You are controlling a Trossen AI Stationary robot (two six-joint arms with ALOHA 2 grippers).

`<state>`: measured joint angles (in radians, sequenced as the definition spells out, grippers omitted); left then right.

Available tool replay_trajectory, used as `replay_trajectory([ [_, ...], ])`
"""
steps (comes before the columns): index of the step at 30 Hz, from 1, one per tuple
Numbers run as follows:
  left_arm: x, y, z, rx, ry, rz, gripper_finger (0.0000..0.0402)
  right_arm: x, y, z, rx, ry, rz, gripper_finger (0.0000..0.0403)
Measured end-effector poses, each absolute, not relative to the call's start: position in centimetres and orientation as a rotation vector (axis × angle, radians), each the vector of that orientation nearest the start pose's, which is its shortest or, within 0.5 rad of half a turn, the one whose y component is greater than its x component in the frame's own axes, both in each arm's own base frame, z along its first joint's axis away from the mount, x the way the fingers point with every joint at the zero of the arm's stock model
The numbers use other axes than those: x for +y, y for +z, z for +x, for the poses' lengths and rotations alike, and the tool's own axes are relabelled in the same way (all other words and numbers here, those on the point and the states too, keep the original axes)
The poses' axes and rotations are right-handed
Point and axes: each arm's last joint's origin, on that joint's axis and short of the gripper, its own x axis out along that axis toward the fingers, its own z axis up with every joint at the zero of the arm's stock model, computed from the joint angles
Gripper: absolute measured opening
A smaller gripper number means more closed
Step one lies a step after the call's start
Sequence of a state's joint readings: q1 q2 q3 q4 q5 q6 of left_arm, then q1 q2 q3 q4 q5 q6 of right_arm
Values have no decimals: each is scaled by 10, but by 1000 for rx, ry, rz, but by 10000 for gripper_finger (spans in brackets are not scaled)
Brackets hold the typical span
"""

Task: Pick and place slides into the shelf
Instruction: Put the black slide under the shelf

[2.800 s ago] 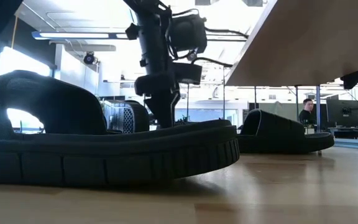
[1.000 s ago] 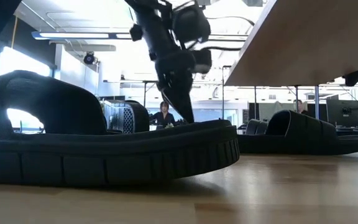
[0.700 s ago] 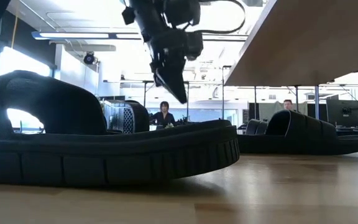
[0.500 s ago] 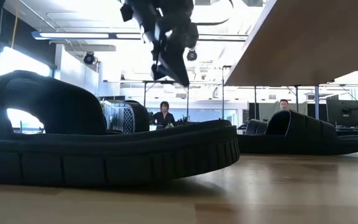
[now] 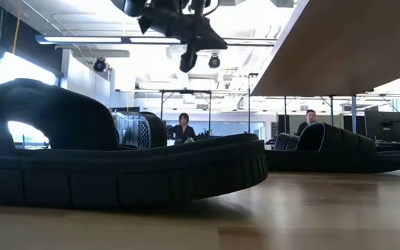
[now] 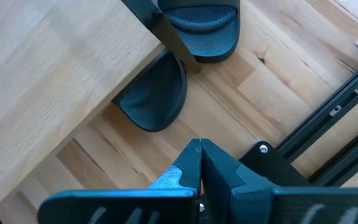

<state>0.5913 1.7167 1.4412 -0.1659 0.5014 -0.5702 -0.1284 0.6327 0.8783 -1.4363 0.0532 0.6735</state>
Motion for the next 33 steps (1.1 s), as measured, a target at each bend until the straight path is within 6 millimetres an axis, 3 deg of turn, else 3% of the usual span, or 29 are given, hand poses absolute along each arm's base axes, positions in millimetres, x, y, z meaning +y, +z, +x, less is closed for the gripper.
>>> replay_trajectory([
  [6, 253, 300, 316, 326, 347, -782, 8, -10, 288, 66, 1090, -549, 646, 1],
  [12, 278, 264, 317, 385, 395, -834, 8, -12, 288, 66, 1025, -685, 765, 6],
  [23, 295, 200, 333, 481, 316, -902, 9, -17, 278, 58, 881, -937, 1133, 126],
  [27, 299, 187, 337, 479, 319, -899, 38, -19, 276, 64, 822, -934, 1239, 150],
  [33, 304, 174, 340, 461, 403, -953, 119, -21, 268, 73, 801, -863, 1313, 165],
])
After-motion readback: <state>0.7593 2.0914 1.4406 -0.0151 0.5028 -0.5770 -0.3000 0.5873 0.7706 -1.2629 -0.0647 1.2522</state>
